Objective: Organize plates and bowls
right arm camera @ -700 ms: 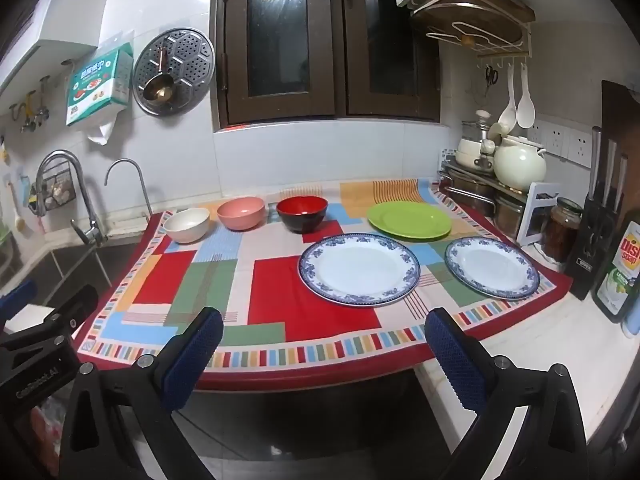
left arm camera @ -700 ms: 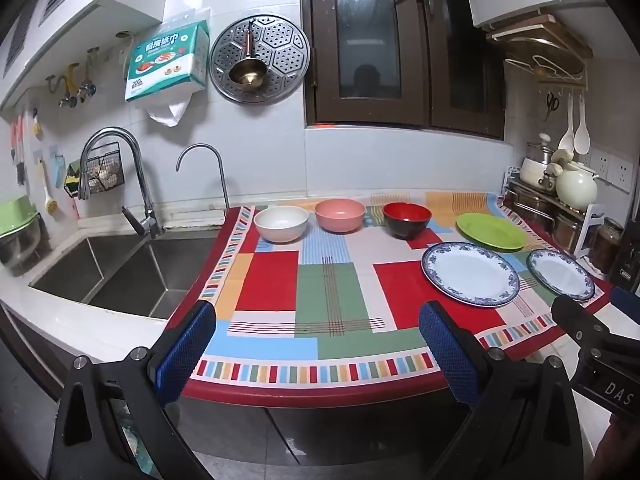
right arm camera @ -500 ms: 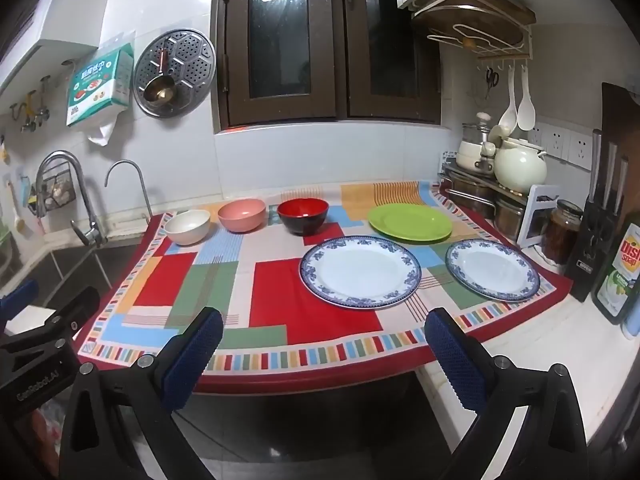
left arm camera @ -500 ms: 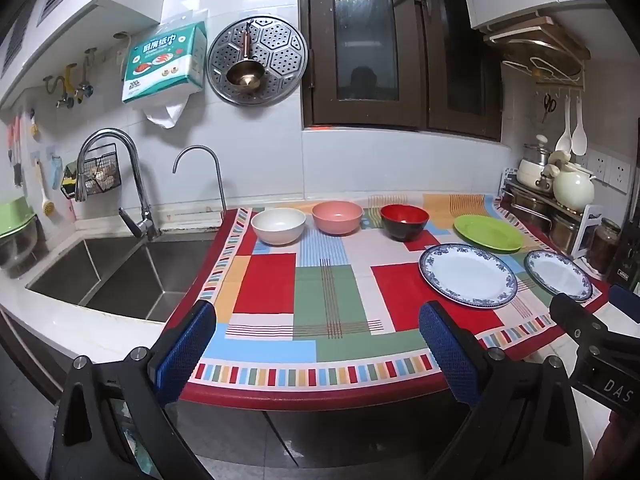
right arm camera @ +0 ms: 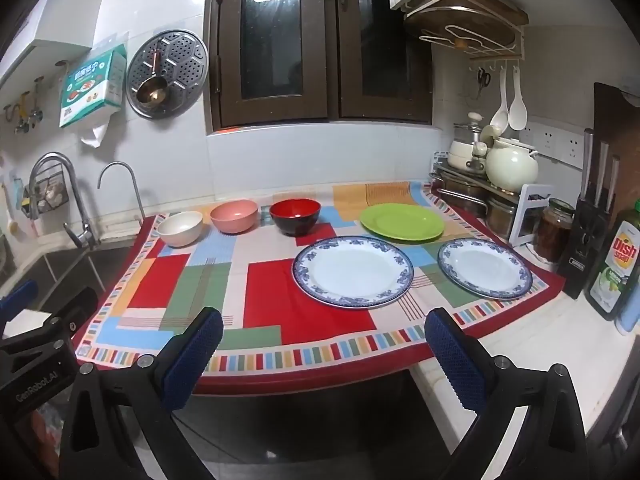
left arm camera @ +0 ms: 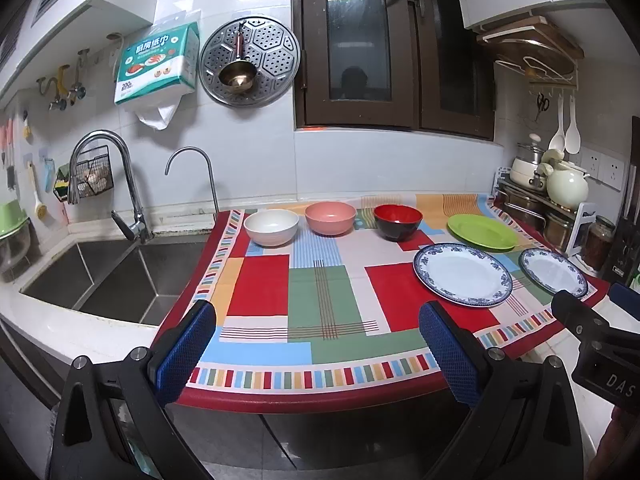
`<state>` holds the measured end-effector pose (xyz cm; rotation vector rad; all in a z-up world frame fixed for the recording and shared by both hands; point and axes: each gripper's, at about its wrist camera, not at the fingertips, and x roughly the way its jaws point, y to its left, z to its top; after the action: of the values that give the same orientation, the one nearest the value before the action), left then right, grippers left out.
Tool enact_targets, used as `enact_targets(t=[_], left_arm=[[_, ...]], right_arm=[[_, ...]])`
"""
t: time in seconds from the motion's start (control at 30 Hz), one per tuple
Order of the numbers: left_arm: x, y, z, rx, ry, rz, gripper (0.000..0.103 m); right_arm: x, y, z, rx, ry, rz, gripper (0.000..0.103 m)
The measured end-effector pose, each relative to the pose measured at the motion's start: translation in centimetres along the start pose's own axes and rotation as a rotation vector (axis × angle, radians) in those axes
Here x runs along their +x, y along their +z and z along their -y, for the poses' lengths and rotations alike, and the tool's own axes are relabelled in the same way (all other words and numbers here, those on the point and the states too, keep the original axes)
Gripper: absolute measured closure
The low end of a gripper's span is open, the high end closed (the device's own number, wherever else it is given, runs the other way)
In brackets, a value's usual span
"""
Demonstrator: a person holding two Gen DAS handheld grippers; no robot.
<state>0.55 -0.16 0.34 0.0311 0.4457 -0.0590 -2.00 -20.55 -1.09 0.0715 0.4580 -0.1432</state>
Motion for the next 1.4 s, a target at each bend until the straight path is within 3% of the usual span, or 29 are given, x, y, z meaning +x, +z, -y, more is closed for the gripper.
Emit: enact_targets(t=[1.4], left_arm=[[0.70, -0.49, -0.65, 0.006, -0.004, -0.008, 0.000]], right_arm=[[0.11, -0.08, -0.15, 0.010, -0.016, -0.014, 0.001]])
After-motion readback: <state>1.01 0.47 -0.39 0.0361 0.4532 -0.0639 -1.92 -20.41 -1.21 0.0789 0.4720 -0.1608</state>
